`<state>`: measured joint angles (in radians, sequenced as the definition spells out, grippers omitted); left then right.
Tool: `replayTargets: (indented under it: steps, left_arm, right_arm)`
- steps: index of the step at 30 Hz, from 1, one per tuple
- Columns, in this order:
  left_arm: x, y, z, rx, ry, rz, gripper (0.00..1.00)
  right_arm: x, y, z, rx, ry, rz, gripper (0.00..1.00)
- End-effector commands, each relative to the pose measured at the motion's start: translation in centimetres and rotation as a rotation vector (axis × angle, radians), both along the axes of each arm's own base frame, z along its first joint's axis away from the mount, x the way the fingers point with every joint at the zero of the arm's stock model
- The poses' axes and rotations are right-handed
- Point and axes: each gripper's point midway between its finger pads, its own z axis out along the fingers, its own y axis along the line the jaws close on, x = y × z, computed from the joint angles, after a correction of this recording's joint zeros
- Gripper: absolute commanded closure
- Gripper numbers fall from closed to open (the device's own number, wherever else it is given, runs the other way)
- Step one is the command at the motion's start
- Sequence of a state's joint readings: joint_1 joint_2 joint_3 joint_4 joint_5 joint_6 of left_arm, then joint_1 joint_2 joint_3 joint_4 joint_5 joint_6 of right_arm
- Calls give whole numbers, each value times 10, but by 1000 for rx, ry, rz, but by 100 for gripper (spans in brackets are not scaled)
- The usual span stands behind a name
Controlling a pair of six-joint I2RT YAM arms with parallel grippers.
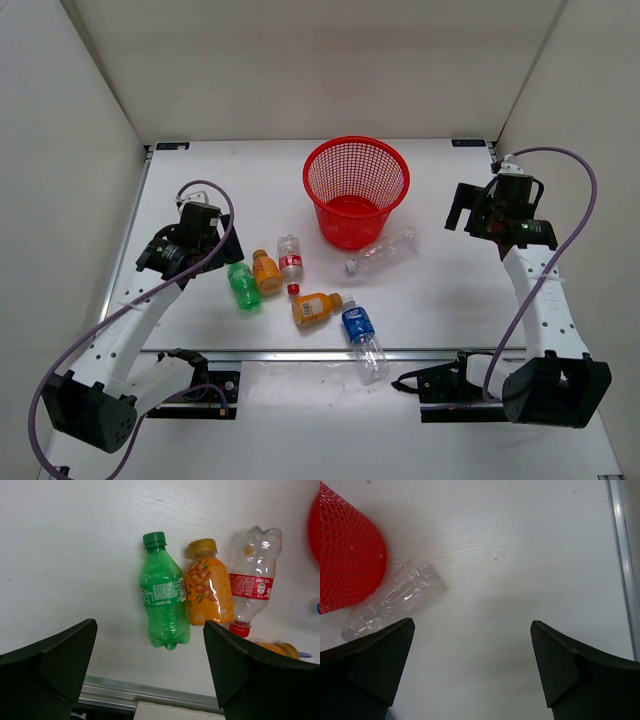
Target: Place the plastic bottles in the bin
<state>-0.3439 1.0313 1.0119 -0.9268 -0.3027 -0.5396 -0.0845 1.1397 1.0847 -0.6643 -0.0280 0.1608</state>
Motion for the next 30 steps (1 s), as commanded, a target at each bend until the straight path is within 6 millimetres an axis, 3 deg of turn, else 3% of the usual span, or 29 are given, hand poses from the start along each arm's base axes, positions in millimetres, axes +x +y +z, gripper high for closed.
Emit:
replayTargets:
  steps: [1, 3, 6, 12, 14, 18, 24, 26, 30]
  left_arm:
    - [-8, -6, -4, -44, -2, -4, 1]
    - [-11, -10, -8, -54, 1, -12, 2]
    - [-13, -12, -10, -71, 1, -17, 1]
    - [-14, -8, -12, -63, 5, -8, 2]
    - [-18, -7, -17, -49, 20, -26, 1]
    - [-20, -11, -21, -66, 21, -43, 1]
    - [-19, -15, -30, -75, 39, -58, 1]
    - [-18, -14, -32, -65, 49, -59, 2]
    - [-17, -12, -31, -67, 46, -56, 1]
  right_arm:
    - [0, -6, 10, -86, -28, -31, 1]
    - [1, 1, 10, -139, -35, 5, 1]
    - [5, 32, 20, -125, -100, 101, 0]
    - [13, 46, 12, -38, -107, 31, 1]
    - [15, 45, -6, 73, -62, -24, 1]
    - [14, 64, -44, 274, 18, -65, 0]
    - [34, 93, -52, 450, -40, -129, 1]
    - [36, 111, -63, 507, -34, -126, 1]
    - [39, 125, -82, 566, -15, -185, 1]
